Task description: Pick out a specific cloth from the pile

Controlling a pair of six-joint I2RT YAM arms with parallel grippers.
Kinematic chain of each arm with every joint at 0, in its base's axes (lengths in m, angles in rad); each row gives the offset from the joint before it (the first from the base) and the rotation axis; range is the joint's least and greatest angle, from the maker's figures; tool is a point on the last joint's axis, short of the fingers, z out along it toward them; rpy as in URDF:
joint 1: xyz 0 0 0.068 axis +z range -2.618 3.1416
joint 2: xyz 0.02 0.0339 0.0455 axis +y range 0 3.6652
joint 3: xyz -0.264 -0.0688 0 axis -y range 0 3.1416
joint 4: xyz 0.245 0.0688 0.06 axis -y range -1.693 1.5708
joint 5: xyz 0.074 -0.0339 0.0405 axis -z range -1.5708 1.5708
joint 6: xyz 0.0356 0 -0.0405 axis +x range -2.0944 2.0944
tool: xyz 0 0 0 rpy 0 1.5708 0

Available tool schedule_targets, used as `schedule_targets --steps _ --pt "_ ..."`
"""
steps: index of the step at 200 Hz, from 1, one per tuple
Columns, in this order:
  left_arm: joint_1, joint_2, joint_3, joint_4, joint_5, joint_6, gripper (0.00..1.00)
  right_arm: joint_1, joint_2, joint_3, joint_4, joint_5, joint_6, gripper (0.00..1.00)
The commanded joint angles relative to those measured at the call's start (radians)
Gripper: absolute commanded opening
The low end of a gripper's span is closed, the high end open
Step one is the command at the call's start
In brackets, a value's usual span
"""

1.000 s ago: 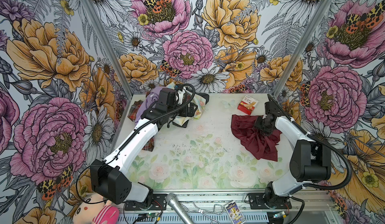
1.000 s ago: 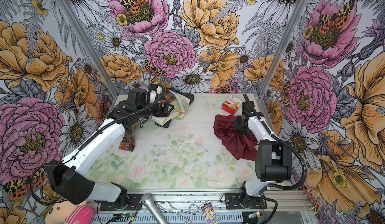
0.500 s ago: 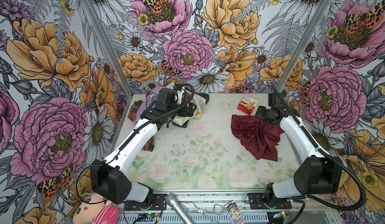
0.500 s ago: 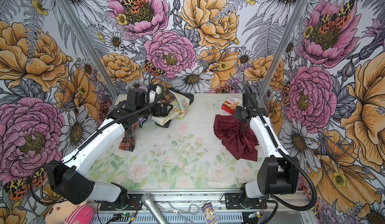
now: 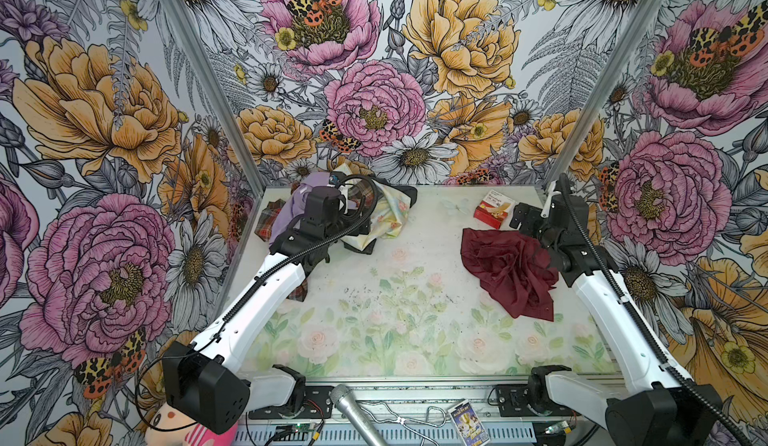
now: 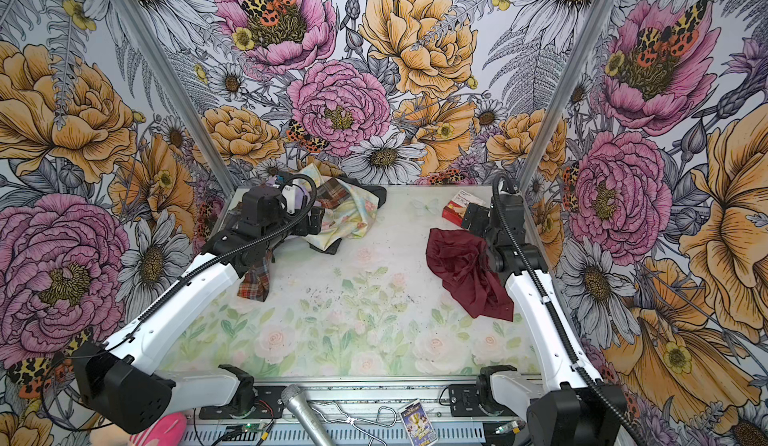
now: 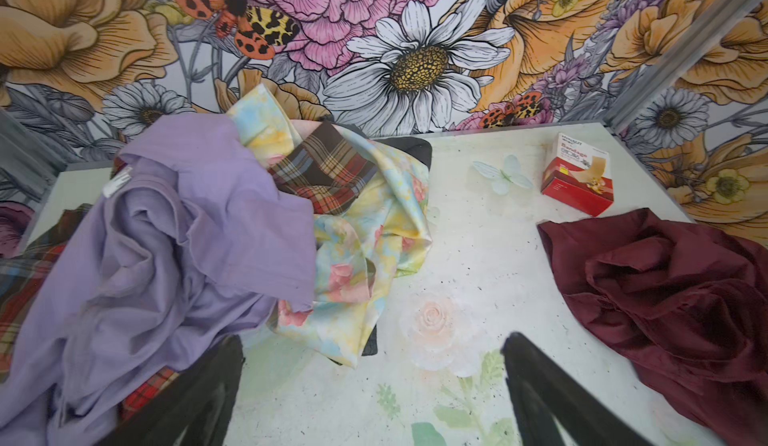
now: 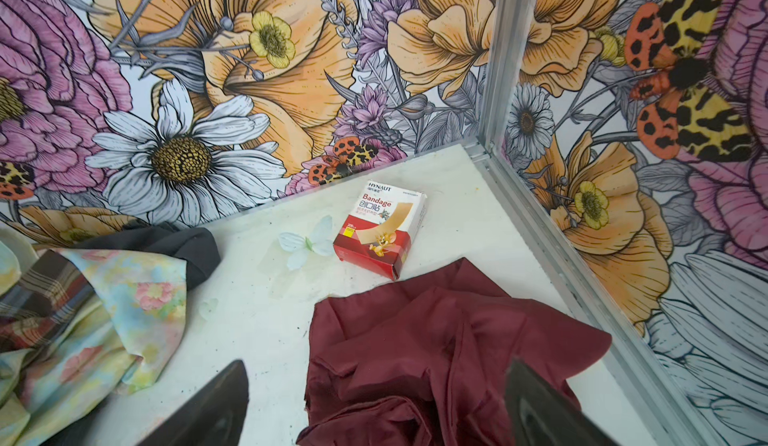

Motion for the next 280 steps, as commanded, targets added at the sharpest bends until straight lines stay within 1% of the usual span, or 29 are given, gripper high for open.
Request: schedule_targets --steps 1,24,43,61,84,94,110,134,145,161,175,185,217,236,258,280 --pt "0.005 -0.039 -0.027 0.060 -0.133 0.012 0.99 0.013 -0.075 -0.062 0.138 0.060 -0.058 0.99" --pt "0.062 -0.082 -0.072 0.078 -0.121 -0.026 0.99 0.014 -0.147 -0.156 0.231 0.075 -0.082 0.99" --pt "0.146 -0.133 -0.142 0.122 -0.087 -0.066 0.99 0.015 -0.196 -0.233 0.312 0.075 -0.099 0.99" --pt "0.228 -0.184 -0.249 0.220 -0.054 -0.083 0.99 0.015 -0.219 -0.295 0.381 0.083 -0.113 0.99" --pt "0.269 -0.225 -0.402 0.393 -0.079 -0.054 0.99 0.015 -0.224 -0.378 0.477 0.079 -0.135 0.99" --pt "0.276 -0.225 -0.464 0.465 -0.100 -0.019 0.99 0.017 -0.222 -0.409 0.505 0.098 -0.138 1.00" --pt "0.302 -0.208 -0.552 0.566 -0.138 0.005 0.99 0.017 -0.223 -0.459 0.563 0.124 -0.156 1.00" --pt "0.346 -0.160 -0.611 0.655 -0.146 0.044 0.99 0.017 -0.206 -0.522 0.630 0.150 -0.164 1.00" --pt "0.368 -0.126 -0.606 0.646 -0.165 0.028 0.99 0.015 -0.197 -0.558 0.688 0.163 -0.163 0.99" --pt "0.404 -0.090 -0.620 0.670 -0.154 -0.011 0.99 0.015 -0.167 -0.606 0.758 0.171 -0.167 0.99" --pt "0.408 -0.063 -0.651 0.736 -0.150 0.001 0.99 0.016 -0.139 -0.622 0.765 0.166 -0.165 0.99" --pt "0.408 -0.045 -0.655 0.749 -0.159 0.006 0.99 0.017 -0.129 -0.640 0.775 0.167 -0.165 1.00" --pt "0.408 -0.016 -0.698 0.850 -0.161 0.016 0.99 0.015 -0.088 -0.723 0.885 0.169 -0.201 0.99" --pt "0.408 0.011 -0.734 0.934 -0.150 0.044 0.99 0.015 -0.041 -0.727 0.929 0.171 -0.218 0.99" --pt "0.409 0.048 -0.763 1.009 -0.162 0.062 0.99 0.013 0.001 -0.735 0.999 0.164 -0.246 0.99" --pt "0.406 0.081 -0.783 1.064 -0.134 0.084 0.99 0.004 0.035 -0.753 1.051 0.162 -0.250 0.99"
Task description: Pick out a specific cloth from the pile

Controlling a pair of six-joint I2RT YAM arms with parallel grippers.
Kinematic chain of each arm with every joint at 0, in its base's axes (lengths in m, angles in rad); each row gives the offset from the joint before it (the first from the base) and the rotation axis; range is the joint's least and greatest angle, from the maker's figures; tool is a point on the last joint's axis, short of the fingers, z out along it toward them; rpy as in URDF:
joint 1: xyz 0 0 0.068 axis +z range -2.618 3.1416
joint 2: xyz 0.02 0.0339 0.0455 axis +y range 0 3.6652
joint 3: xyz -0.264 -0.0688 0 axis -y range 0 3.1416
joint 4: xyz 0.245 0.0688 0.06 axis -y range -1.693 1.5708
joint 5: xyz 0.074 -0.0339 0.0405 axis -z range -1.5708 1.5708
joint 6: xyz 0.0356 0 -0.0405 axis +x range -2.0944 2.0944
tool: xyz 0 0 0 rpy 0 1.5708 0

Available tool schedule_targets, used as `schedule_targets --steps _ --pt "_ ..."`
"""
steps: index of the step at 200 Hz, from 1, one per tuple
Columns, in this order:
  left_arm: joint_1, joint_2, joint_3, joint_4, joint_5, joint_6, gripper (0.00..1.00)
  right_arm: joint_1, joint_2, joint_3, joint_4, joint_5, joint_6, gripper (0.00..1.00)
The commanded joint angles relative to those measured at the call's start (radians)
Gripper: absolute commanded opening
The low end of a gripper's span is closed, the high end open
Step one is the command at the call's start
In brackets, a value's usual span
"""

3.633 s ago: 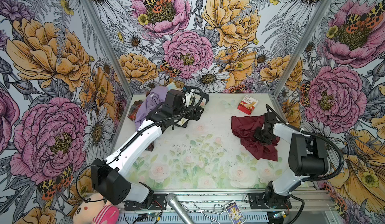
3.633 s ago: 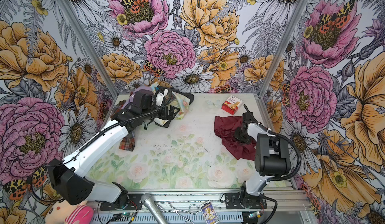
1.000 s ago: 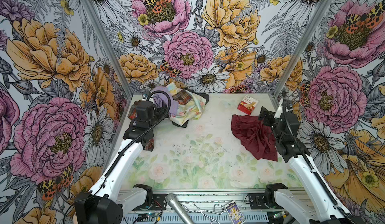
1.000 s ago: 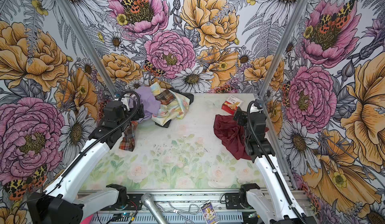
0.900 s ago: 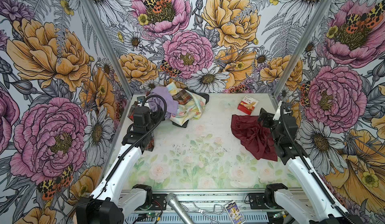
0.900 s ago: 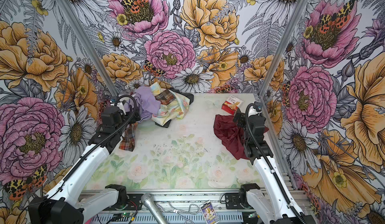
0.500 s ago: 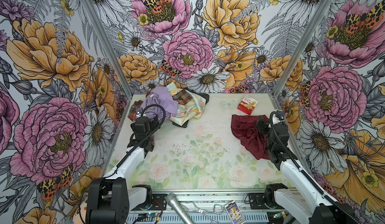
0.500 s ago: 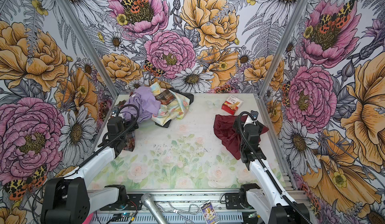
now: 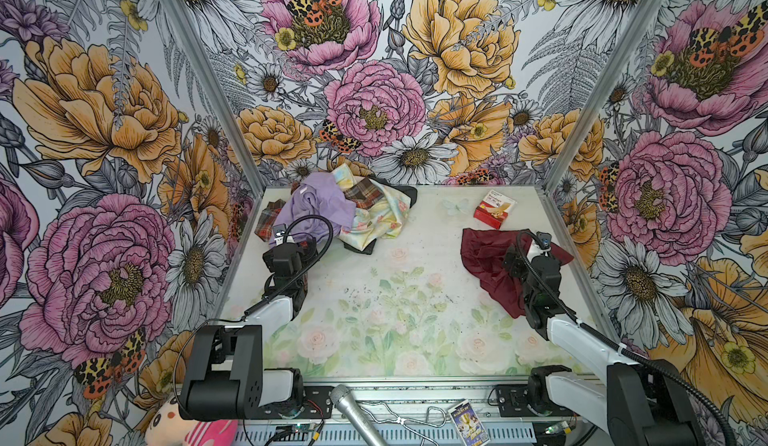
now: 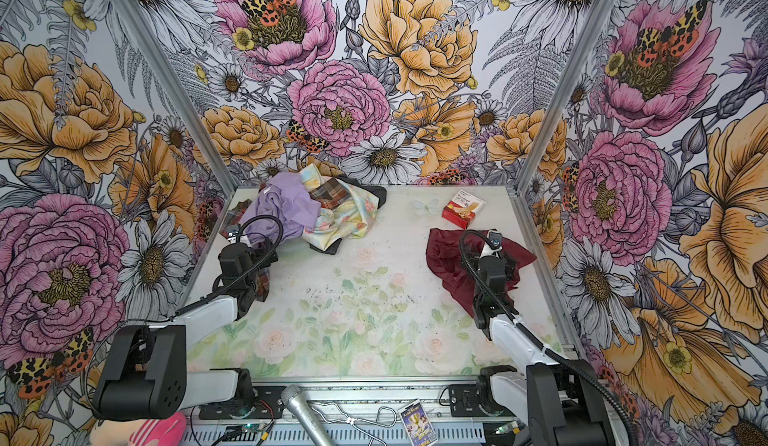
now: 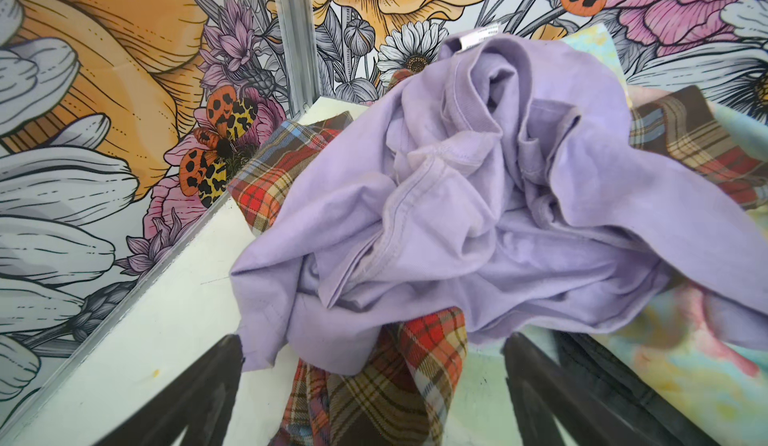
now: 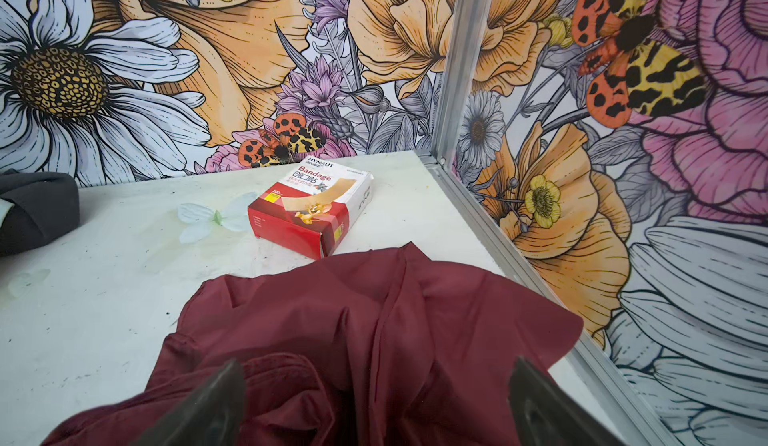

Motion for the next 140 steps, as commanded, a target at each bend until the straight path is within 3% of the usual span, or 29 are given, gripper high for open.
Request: schedule_targets --steps 1,66,140 --pt "0.003 0.030 -0.026 0.131 0.009 0.044 0.99 -0.004 0.029 -0.019 0.125 0.005 -0.027 0.99" --pt "0.000 0.111 -0.101 0.393 0.022 0.062 0.99 -0.029 0.146 -0.047 0.254 -0.029 -0.043 0.99" --pt "-0.013 0.205 -0.105 0.475 0.063 0.093 0.99 -0.062 0.233 -0.034 0.352 -0.097 -0.041 0.99"
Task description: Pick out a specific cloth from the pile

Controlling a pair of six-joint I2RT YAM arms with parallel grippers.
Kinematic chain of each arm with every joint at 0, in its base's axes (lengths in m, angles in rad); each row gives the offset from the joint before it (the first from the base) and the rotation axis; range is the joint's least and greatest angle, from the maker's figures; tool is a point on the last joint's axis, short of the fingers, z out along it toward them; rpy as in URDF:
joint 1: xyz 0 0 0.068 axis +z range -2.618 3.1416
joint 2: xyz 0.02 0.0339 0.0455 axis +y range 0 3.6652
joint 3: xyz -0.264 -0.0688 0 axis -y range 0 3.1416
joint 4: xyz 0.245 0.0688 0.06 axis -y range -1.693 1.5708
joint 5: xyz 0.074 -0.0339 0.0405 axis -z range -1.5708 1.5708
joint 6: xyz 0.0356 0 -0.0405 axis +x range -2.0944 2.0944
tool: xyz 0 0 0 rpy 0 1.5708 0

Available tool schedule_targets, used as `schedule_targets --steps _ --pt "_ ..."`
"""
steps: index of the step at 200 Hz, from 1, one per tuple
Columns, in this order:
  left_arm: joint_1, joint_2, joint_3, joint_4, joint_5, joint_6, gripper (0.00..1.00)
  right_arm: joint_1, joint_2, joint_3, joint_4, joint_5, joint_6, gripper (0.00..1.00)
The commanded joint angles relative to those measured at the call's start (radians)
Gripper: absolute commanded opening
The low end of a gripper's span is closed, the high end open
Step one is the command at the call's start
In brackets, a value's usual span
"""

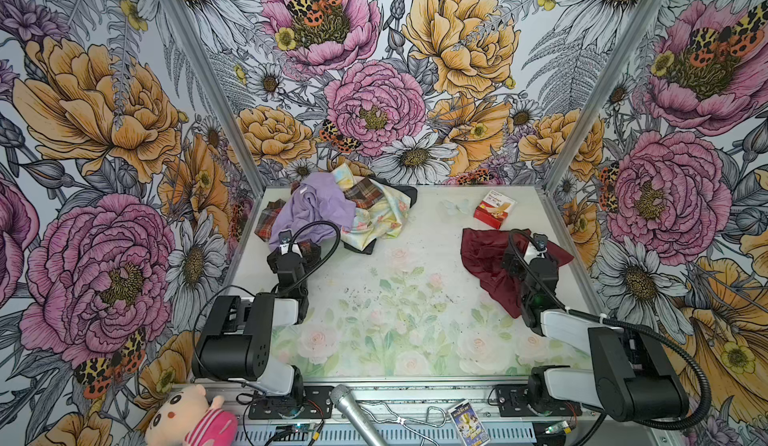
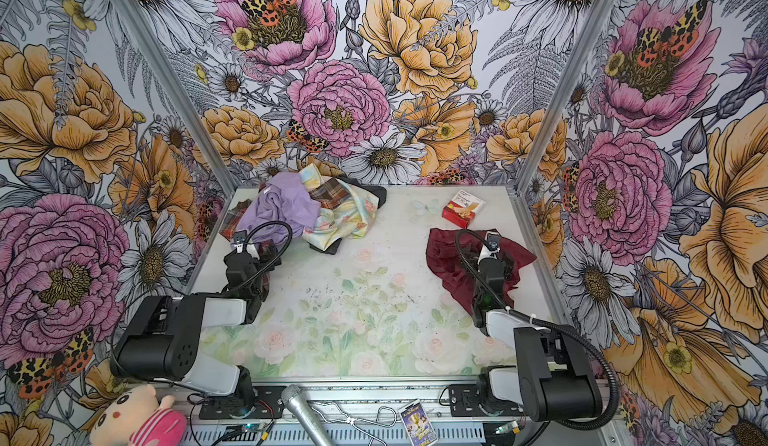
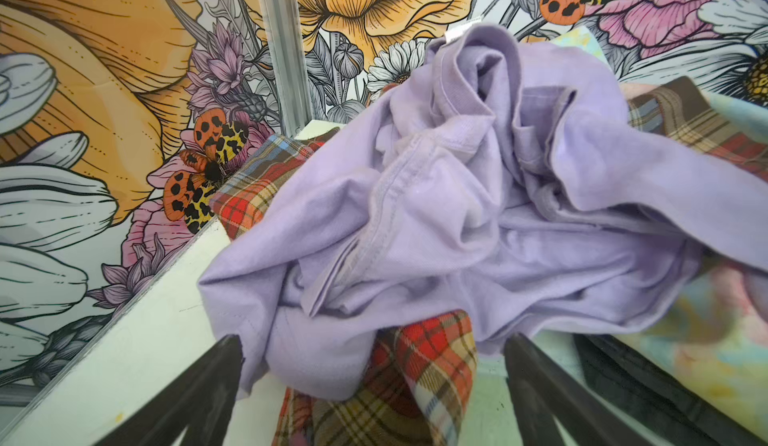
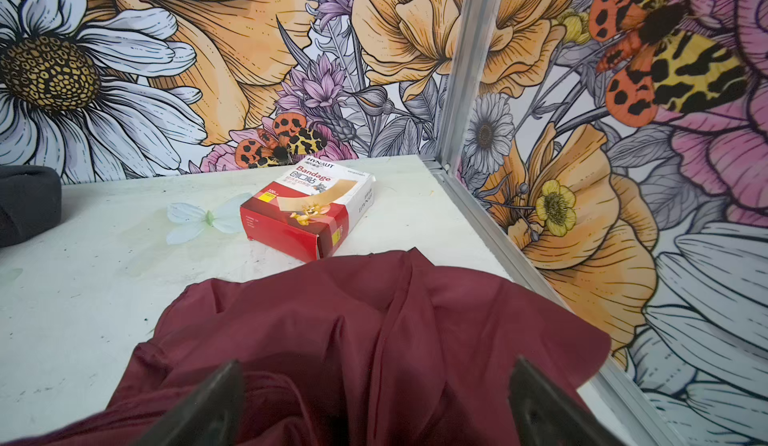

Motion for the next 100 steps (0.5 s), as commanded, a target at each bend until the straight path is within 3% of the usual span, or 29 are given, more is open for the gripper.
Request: schedule_targets --steps 1,64,85,100 --pt "-0.009 0.012 -0.014 0.078 0.044 0.023 0.99 -0.012 0.047 0.005 0.097 -0.044 -0.008 0.99" --pt "0.032 0.022 -0.027 0.119 0.120 -0.007 0.99 0.000 0.239 -0.002 0.311 -0.069 -0.040 0.99" --pt "0.028 0.024 -0.009 0.087 0.109 -0.004 0.99 -0.027 0.234 0.091 0.117 -0.117 -0.014 1.00" --pt "0.025 0.026 -0.008 0.085 0.107 -0.004 0.99 -0.045 0.234 0.088 0.123 -0.151 -0.006 0.99"
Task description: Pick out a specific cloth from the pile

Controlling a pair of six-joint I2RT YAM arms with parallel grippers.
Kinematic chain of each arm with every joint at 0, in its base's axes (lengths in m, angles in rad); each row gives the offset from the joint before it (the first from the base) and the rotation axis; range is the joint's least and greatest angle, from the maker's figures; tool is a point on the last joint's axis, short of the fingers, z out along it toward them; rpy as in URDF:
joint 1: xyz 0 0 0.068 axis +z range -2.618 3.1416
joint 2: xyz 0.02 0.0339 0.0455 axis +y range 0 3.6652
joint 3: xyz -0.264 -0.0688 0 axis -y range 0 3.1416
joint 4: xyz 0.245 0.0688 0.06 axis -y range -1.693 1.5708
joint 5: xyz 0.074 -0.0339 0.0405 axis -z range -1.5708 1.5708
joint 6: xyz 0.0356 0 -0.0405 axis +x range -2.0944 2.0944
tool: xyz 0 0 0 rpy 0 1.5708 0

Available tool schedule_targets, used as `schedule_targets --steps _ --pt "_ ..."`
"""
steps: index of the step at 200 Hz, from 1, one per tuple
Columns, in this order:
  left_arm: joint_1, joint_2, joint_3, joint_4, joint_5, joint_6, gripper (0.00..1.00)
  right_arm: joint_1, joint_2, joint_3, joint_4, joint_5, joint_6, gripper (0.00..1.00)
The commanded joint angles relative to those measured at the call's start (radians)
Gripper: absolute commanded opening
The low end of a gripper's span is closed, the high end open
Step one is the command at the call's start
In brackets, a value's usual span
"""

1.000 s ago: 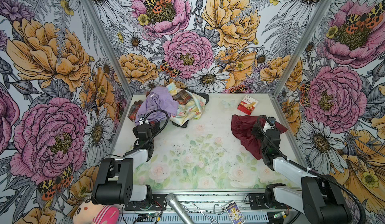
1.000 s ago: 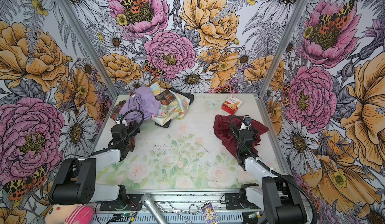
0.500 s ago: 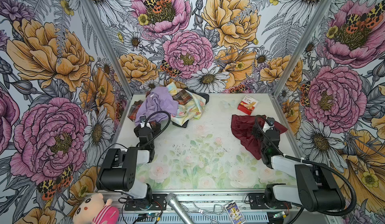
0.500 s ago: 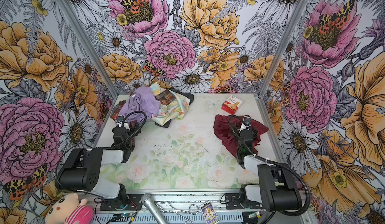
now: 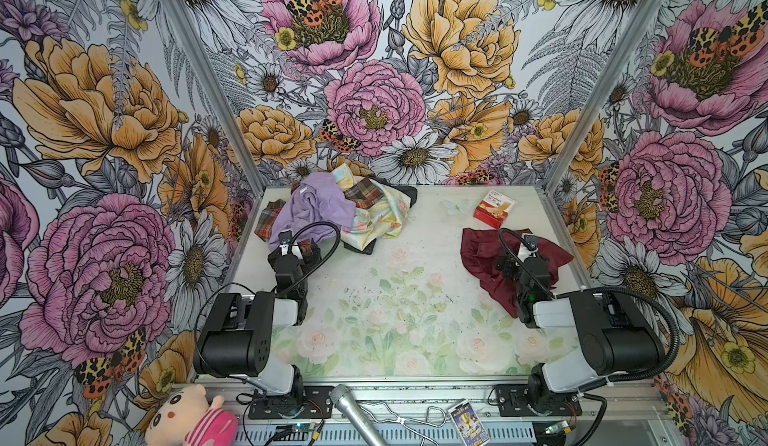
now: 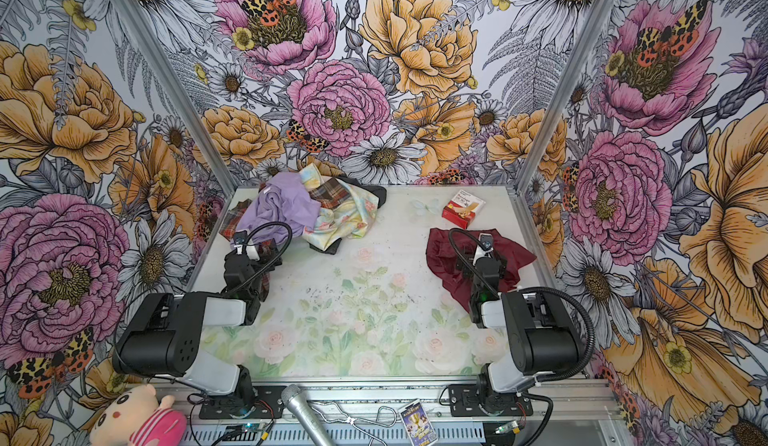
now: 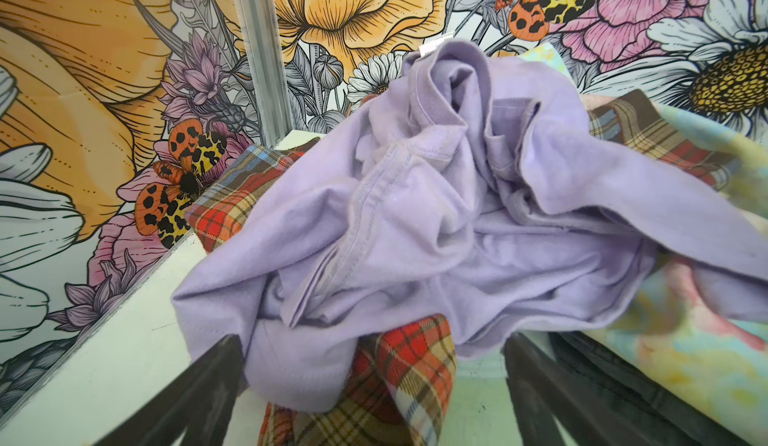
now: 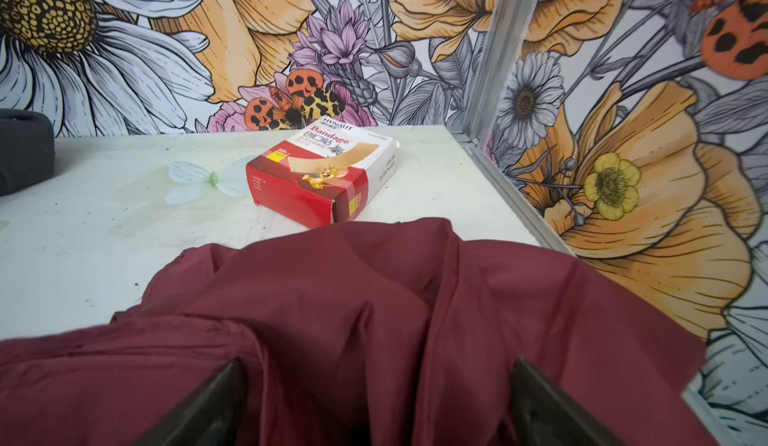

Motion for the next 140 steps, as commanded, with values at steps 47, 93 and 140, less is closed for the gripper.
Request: schedule_targets --steps 47,93,140 --pt "-0.004 0.013 0.007 0.023 0.015 0.002 0.99 -0.008 0.000 0.041 -0.001 -0.055 -0.007 1.00" --pt "-0.004 0.012 0.007 0.023 0.015 0.005 0.99 0.003 0.000 0.039 0.000 -0.089 -0.033 1.00" --pt "-0.004 0.012 0.007 0.023 0.016 0.005 0.99 0.001 0.000 0.040 0.001 -0.089 -0.033 0.99"
